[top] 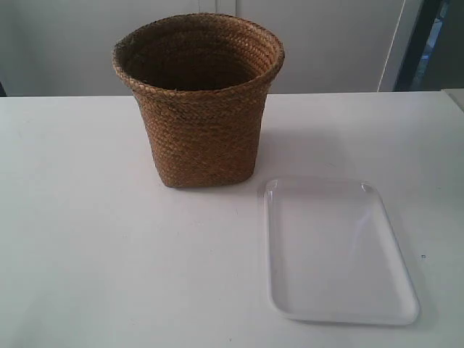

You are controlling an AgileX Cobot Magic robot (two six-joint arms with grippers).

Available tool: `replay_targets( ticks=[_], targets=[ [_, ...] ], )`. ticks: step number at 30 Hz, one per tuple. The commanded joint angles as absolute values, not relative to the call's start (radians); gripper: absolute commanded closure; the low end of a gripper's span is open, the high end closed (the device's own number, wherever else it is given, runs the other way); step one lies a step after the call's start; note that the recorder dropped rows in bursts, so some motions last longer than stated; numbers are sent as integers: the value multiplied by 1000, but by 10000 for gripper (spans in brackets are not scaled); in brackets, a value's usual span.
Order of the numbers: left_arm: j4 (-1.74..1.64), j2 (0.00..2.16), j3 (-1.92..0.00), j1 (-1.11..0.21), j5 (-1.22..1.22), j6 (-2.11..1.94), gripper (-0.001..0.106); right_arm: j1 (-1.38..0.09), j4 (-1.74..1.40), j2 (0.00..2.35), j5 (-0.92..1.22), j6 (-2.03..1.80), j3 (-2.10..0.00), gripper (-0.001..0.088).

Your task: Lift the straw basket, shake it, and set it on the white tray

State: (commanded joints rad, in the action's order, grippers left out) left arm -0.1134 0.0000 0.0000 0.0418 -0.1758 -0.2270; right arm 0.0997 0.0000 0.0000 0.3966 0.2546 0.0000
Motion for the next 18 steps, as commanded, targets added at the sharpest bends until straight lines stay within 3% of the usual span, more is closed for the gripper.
replay_targets(
  ticks=[11,18],
  targets=[
    [-73,0,0,42,-37,-248,1050,100,0,0,347,194,0,868],
    [-45,0,0,42,47,-285,1050,100,0,0,-127,67,0,868]
  ],
)
